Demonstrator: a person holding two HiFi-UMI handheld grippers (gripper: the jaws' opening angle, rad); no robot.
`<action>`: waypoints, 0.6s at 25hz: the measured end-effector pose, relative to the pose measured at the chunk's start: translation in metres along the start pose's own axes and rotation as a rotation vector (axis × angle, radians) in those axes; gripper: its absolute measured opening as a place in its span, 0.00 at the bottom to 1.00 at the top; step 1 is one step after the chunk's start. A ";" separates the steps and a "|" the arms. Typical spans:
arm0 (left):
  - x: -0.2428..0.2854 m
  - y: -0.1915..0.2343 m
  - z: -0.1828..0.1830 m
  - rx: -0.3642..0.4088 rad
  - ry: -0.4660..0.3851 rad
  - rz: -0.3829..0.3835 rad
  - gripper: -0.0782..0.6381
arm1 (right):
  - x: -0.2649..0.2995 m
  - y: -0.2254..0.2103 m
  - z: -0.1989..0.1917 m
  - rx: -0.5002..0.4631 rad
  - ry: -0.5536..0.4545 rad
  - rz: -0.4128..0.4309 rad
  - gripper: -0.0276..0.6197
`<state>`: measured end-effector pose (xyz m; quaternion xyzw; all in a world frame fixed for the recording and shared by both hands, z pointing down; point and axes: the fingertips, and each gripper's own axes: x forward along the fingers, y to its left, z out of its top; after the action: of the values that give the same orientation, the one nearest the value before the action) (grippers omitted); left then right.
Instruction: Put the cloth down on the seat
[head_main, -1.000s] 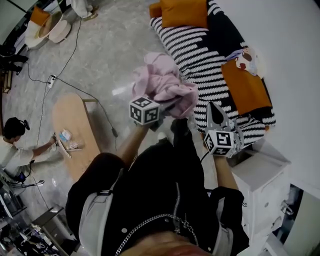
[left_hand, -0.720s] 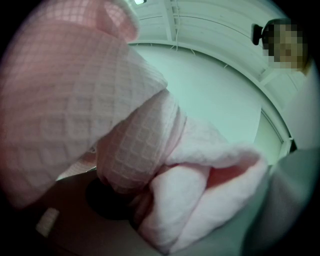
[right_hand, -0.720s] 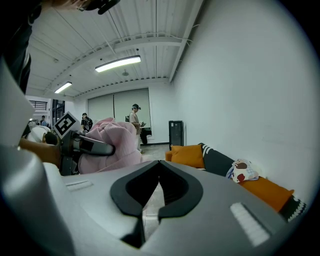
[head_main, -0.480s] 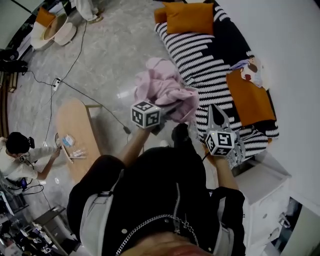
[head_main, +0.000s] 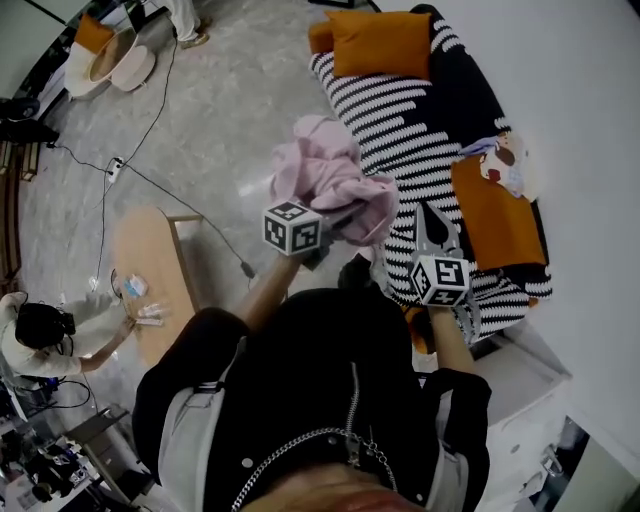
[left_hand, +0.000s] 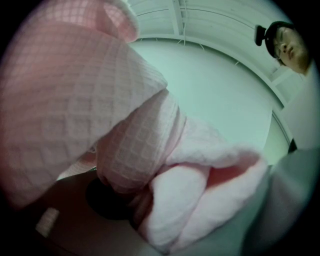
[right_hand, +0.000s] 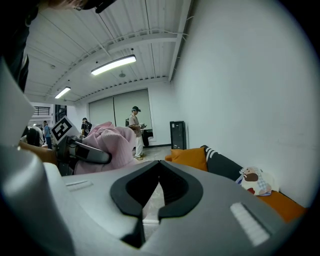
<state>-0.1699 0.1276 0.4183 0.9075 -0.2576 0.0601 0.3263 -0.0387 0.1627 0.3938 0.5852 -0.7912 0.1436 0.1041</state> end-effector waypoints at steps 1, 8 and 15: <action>0.003 0.001 0.002 0.001 0.002 0.003 0.55 | 0.003 -0.004 0.001 0.002 -0.002 0.002 0.03; 0.033 0.008 0.011 0.007 0.034 0.023 0.55 | 0.017 -0.034 0.001 0.039 -0.008 -0.004 0.03; 0.067 0.008 0.024 0.020 0.047 0.016 0.55 | 0.025 -0.073 0.005 0.079 -0.026 -0.031 0.03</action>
<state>-0.1182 0.0783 0.4225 0.9068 -0.2567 0.0866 0.3229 0.0234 0.1184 0.4048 0.6029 -0.7771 0.1655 0.0726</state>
